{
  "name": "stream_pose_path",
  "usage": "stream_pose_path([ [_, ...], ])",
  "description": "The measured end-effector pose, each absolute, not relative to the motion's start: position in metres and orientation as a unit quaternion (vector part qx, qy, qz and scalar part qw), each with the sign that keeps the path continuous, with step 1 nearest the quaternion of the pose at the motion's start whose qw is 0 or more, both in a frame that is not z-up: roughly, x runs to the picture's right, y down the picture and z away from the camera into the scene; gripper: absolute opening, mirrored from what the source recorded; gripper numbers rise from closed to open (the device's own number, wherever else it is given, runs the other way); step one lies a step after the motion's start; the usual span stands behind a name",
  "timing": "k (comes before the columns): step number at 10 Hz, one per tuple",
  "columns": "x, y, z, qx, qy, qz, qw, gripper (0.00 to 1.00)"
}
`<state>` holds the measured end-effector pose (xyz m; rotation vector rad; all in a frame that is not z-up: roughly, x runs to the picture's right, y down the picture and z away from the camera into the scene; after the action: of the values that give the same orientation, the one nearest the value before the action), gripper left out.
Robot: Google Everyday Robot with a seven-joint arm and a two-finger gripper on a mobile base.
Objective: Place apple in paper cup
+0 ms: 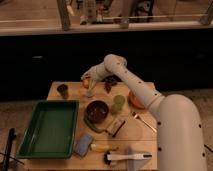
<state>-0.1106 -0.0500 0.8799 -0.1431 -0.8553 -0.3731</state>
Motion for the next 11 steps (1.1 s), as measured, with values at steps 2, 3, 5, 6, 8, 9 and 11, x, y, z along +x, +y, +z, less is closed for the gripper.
stream_pose_path([
  [2, -0.109, -0.052, 0.877, -0.063, -0.413, -0.178, 0.891, 0.07],
  [3, -0.111, -0.054, 0.875, -0.061, -0.415, -0.177, 0.89, 0.18],
  [5, -0.113, -0.058, 0.872, -0.06, -0.417, -0.178, 0.89, 0.38],
  [6, -0.113, -0.06, 0.87, -0.062, -0.416, -0.179, 0.889, 0.47],
  [8, -0.113, -0.062, 0.869, -0.068, -0.414, -0.18, 0.89, 0.68],
  [9, -0.113, -0.063, 0.868, -0.071, -0.413, -0.18, 0.89, 0.75],
  [11, -0.115, -0.065, 0.866, -0.077, -0.41, -0.183, 0.89, 0.8],
])
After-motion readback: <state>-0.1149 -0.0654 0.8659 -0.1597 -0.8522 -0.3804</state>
